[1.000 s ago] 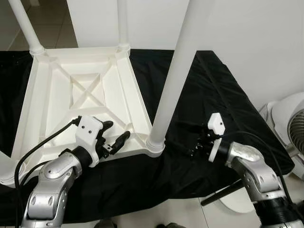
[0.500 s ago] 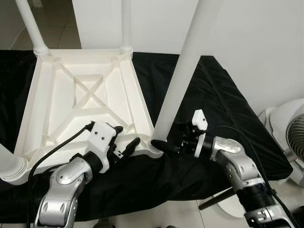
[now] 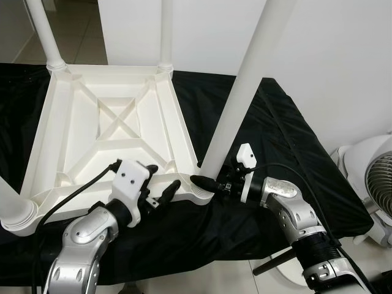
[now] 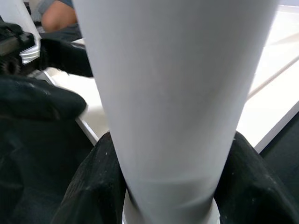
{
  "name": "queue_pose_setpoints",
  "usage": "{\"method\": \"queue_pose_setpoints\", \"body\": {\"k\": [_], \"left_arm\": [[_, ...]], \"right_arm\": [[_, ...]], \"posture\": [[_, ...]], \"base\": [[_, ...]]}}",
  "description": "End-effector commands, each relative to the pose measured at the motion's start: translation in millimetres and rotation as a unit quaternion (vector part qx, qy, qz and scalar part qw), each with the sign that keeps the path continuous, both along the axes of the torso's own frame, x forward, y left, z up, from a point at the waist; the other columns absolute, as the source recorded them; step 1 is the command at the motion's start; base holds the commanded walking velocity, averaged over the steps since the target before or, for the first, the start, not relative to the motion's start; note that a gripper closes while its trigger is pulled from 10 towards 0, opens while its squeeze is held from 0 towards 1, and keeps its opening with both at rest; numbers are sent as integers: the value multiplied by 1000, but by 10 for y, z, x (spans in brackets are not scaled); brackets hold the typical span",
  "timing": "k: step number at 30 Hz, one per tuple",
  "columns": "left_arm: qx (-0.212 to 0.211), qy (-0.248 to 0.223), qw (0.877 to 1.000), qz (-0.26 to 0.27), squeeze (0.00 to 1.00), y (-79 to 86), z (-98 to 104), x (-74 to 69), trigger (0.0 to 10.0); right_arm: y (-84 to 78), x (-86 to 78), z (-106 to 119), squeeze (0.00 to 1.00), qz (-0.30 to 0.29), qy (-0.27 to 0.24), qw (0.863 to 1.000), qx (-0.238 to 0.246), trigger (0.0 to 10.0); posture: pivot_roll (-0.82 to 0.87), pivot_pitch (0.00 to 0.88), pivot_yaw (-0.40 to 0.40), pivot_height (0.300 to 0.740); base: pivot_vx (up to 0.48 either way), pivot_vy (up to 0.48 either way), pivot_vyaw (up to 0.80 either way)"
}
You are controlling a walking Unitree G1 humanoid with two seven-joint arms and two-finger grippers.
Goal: Building children table
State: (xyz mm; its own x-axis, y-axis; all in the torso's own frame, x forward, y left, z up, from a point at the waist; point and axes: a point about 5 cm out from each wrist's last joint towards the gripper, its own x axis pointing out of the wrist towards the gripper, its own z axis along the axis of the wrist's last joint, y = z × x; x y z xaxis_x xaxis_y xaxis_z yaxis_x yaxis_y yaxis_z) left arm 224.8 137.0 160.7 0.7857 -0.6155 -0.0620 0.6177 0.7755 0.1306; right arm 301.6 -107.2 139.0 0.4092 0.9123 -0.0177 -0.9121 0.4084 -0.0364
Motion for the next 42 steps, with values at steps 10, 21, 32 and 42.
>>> {"method": "queue_pose_setpoints", "body": {"k": [10,21,32,42], "left_arm": [[3,-8,999,-53,0,-132,57,-170,10000],[9,-1,998,-62,0,-137,32,-182,10000],[12,1,998,-69,0,-152,27,-154,10000],[14,2,997,-71,0,-149,31,-158,10000]], "right_arm": [[28,9,-50,0,-134,4,991,16,0],[38,-83,-90,0,-280,10,960,24,0],[-129,-70,-74,0,-507,22,861,12,0],[-112,-82,1,0,-518,19,855,33,6000]], "posture": [[196,12,-122,740],[186,13,-118,740],[170,15,-112,740],[169,31,-110,740]], "base": [[0,0,0],[0,0,0],[0,0,0],[0,0,0]]}}
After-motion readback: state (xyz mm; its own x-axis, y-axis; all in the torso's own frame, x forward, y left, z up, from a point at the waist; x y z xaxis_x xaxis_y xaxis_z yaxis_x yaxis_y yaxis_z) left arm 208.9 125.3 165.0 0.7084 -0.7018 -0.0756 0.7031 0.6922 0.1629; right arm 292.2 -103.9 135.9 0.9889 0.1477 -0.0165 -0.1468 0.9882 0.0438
